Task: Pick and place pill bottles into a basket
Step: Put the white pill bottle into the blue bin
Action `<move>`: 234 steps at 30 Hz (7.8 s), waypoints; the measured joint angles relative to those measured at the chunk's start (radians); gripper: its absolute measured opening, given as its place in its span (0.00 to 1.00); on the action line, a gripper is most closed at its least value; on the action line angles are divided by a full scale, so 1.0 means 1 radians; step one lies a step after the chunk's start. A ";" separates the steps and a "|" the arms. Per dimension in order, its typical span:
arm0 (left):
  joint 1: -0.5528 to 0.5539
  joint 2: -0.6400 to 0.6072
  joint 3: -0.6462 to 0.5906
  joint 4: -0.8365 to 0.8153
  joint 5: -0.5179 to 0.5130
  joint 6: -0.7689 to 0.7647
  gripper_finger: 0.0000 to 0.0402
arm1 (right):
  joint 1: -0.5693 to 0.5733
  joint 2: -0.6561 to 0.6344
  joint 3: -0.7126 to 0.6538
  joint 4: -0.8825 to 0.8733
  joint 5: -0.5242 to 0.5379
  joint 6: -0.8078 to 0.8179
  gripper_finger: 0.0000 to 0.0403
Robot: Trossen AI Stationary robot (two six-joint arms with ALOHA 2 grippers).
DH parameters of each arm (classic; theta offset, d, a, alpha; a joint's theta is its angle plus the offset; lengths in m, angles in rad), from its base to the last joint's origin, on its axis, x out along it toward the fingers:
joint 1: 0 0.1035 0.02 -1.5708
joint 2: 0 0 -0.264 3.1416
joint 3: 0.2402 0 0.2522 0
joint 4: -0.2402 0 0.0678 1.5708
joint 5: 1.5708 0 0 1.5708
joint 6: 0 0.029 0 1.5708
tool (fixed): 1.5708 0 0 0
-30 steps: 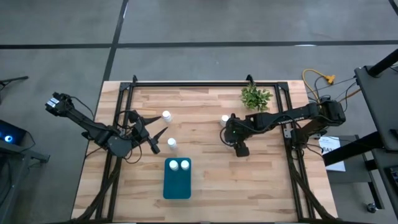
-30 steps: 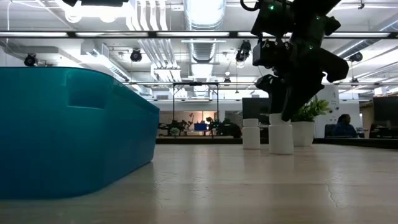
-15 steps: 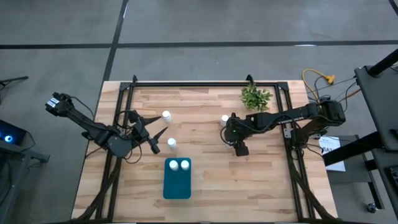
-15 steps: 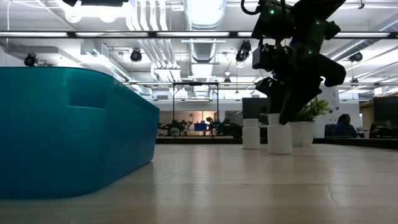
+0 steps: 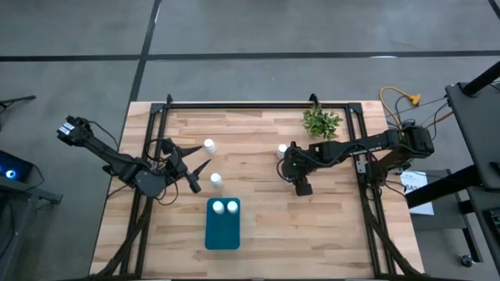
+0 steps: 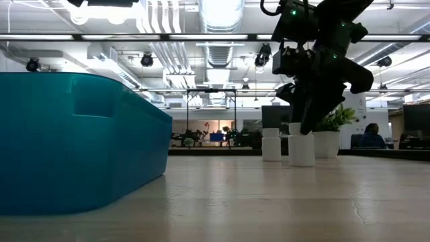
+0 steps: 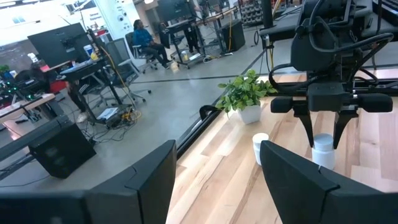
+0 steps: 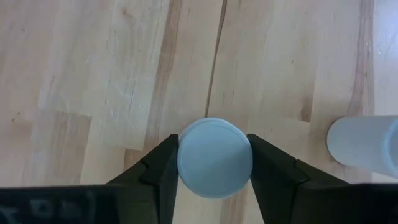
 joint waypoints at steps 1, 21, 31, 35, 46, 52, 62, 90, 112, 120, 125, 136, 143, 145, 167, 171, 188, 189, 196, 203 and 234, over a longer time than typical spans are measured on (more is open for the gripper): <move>0.000 0.000 0.000 0.000 0.000 0.000 0.53 | 0.000 0.000 0.000 0.000 0.000 0.000 0.37; 0.000 0.000 0.000 0.000 0.000 0.000 0.53 | 0.001 0.000 0.123 -0.010 -0.033 0.028 0.37; 0.000 0.000 0.000 0.000 0.000 0.000 0.53 | 0.032 0.000 0.221 0.015 -0.076 0.029 0.37; 0.000 0.000 0.000 0.000 0.000 0.000 0.53 | 0.059 0.000 0.231 0.114 -0.157 0.036 0.37; 0.000 0.000 0.000 0.000 0.000 0.000 0.53 | 0.176 0.006 0.232 0.364 -0.269 0.005 0.37; 0.000 0.000 0.000 0.000 0.000 0.000 0.53 | 0.248 0.006 0.232 0.355 -0.118 -0.123 0.37; 0.000 0.000 0.000 0.001 0.000 0.001 0.53 | 0.317 0.131 0.316 0.312 0.092 -0.208 0.37; 0.000 0.000 0.001 0.001 0.000 0.001 0.53 | 0.350 0.657 1.159 -0.430 0.112 0.247 0.37; 0.000 0.000 0.001 0.001 0.000 0.000 0.53 | 0.352 0.729 1.290 -0.422 0.062 0.234 0.37; 0.000 0.000 0.000 0.001 0.000 0.000 0.53 | 0.350 0.733 1.282 -0.390 0.062 0.215 0.37; 0.000 0.001 0.000 0.001 0.000 0.000 0.53 | 0.341 0.734 1.266 -0.378 0.062 0.211 0.37; 0.000 0.002 0.000 0.001 0.000 0.000 0.53 | 0.327 0.735 1.205 -0.318 0.062 0.200 0.37; 0.000 0.002 0.000 0.001 0.000 0.000 0.53 | 0.326 0.735 1.179 -0.285 0.061 0.189 0.37; 0.000 0.002 0.000 0.001 0.000 0.000 0.53 | 0.326 0.735 1.174 -0.283 0.061 0.188 0.37; 0.000 0.002 0.000 0.001 0.000 0.000 0.53 | 0.314 0.735 1.037 -0.143 0.052 0.187 0.37; 0.000 0.002 0.000 0.001 0.000 0.000 0.53 | 0.311 0.735 1.023 -0.123 0.052 0.189 0.37; 0.000 0.002 0.000 0.001 0.000 0.000 0.53 | 0.306 0.735 1.004 -0.105 0.052 0.179 0.42; 0.000 0.002 0.000 0.001 0.000 0.000 0.53 | 0.306 0.735 1.004 -0.106 0.052 0.176 0.42; 0.000 0.002 0.000 0.001 0.000 0.000 0.53 | 0.306 0.735 1.007 -0.108 0.047 0.159 0.43; 0.000 0.002 0.000 0.001 0.000 0.000 0.53 | 0.306 0.735 1.007 -0.117 0.024 0.167 0.48; 0.000 0.002 0.000 0.000 0.000 0.003 0.53 | 0.298 0.660 1.068 -0.276 0.220 0.002 0.51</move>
